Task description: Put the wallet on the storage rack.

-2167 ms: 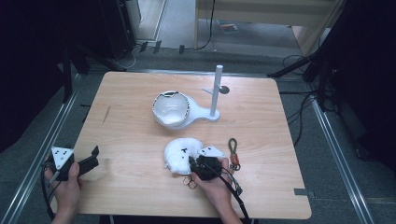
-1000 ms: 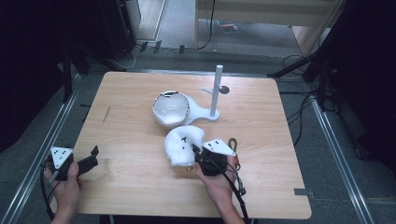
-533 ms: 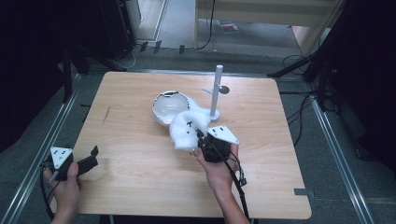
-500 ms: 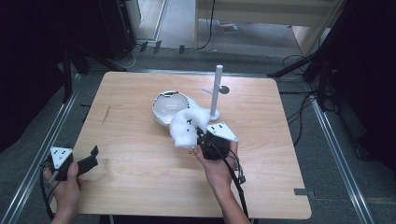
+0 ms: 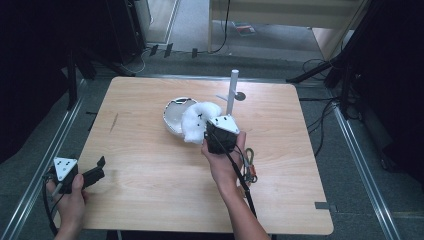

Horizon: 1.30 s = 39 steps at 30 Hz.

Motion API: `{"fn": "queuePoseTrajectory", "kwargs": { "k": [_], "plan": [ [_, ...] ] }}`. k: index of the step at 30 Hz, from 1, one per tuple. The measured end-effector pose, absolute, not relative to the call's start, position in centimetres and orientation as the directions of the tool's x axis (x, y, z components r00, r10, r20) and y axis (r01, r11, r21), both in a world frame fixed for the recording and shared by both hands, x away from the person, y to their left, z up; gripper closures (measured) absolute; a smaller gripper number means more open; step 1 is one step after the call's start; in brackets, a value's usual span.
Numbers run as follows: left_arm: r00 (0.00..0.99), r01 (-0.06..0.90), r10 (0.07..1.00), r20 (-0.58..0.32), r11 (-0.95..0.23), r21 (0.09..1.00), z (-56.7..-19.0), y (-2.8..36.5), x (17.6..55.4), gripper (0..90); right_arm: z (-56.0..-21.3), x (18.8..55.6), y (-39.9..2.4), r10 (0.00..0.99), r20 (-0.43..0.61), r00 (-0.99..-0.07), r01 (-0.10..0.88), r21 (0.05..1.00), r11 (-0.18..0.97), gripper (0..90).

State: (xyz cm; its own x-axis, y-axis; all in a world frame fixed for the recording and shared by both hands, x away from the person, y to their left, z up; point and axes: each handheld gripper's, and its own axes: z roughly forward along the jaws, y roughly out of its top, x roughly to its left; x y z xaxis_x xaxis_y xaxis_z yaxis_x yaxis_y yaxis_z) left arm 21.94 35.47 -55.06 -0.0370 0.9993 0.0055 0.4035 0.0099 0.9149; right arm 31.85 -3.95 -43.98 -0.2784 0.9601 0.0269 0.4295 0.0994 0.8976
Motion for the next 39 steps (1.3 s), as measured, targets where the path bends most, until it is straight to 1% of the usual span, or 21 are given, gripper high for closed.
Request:
{"fn": "queuePoseTrajectory", "kwargs": {
  "k": [3,5,10,17,24,26,31,34,36,39],
  "plan": [
    [-0.037,0.404,0.999,0.006,0.010,0.915,-55.1,35.5,21.9,7.2,-43.9,32.4,-3.4,0.965,0.018,-0.262,0.432,0.897,0.100,78.2],
    [-0.038,0.404,0.999,0.004,0.012,0.915,-55.1,35.5,22.0,7.2,-43.9,33.0,-2.9,0.974,0.005,-0.228,0.439,0.893,0.098,78.1],
    [-0.039,0.405,0.999,0.001,0.015,0.914,-55.1,35.4,22.0,7.2,-44.1,33.8,-2.0,0.981,-0.012,-0.195,0.441,0.892,0.099,78.0],
    [-0.037,0.408,0.999,0.004,0.011,0.913,-55.1,35.5,22.0,7.2,-44.5,34.4,-0.7,0.987,-0.057,-0.153,0.442,0.889,0.120,77.9],
    [-0.038,0.412,0.999,0.006,0.010,0.911,-55.1,35.4,22.0,7.2,-44.5,34.6,0.5,0.987,-0.092,-0.130,0.436,0.889,0.140,77.9],
    [-0.038,0.411,0.999,0.005,0.011,0.911,-55.1,35.4,22.0,7.2,-44.6,34.6,0.6,0.987,-0.093,-0.130,0.435,0.889,0.141,77.8],
    [-0.037,0.413,0.999,0.004,0.011,0.911,-55.1,35.4,22.0,7.2,-44.7,34.8,1.1,0.987,-0.082,-0.140,0.427,0.894,0.135,73.6],
    [-0.036,0.414,0.999,0.005,0.011,0.910,-55.1,35.4,22.1,7.2,-44.6,34.8,1.2,0.984,-0.039,-0.175,0.426,0.898,0.111,67.7],
    [-0.036,0.414,0.999,0.005,0.010,0.910,-55.1,35.4,22.1,7.2,-44.5,34.8,1.2,0.974,0.015,-0.227,0.430,0.899,0.086,63.1],
    [-0.036,0.414,0.999,0.005,0.011,0.910,-55.1,35.4,22.1,7.2,-44.5,34.9,1.2,0.962,0.041,-0.269,0.428,0.900,0.081,60.6]
  ]
}}
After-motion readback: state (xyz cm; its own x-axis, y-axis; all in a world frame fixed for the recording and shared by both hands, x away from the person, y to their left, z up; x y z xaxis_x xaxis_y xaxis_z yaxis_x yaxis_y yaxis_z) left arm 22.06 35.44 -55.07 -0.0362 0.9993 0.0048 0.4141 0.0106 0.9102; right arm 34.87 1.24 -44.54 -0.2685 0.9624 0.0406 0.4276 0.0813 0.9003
